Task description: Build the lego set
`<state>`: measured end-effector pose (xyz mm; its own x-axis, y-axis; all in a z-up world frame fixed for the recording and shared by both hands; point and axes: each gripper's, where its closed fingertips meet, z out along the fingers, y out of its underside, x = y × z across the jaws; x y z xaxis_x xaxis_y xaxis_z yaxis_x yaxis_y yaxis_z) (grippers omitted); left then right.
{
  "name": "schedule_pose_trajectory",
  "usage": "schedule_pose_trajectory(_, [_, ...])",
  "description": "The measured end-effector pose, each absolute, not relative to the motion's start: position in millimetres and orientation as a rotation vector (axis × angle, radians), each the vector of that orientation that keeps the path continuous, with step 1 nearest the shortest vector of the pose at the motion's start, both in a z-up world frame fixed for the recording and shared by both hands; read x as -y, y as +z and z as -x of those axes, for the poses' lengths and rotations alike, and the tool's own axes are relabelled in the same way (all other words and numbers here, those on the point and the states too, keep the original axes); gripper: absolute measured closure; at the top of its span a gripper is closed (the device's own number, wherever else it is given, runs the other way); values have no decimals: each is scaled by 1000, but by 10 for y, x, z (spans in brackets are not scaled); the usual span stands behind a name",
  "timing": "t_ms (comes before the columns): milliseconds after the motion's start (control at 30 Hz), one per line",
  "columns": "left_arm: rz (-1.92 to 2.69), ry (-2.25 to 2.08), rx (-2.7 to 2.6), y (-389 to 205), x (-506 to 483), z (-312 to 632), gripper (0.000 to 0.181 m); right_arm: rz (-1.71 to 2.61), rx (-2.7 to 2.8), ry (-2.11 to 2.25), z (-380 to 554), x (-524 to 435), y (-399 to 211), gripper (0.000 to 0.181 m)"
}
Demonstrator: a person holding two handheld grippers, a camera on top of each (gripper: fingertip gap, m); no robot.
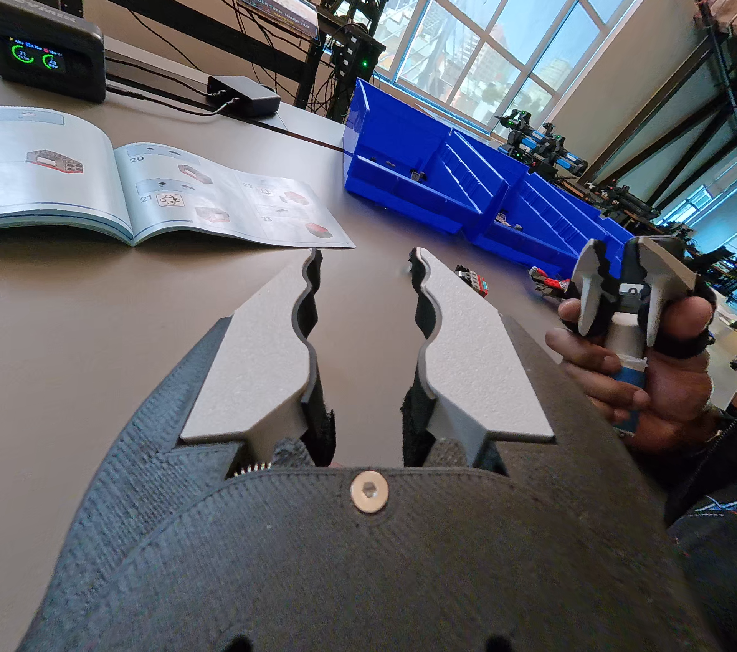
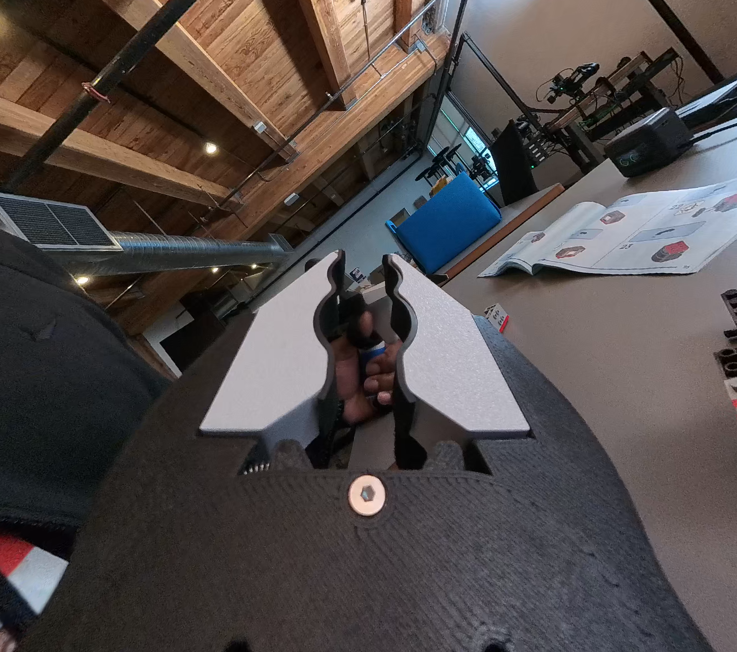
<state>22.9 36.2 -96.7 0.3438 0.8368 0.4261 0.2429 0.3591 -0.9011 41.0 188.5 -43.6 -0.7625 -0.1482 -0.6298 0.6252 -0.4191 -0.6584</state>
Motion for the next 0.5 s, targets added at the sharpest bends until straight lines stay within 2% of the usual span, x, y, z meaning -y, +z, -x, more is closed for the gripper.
schedule_pose_trajectory(500, [1173,538,1193,-958,-354,-232,135,-697,-1298,-2195,-380,-1920,-442,163])
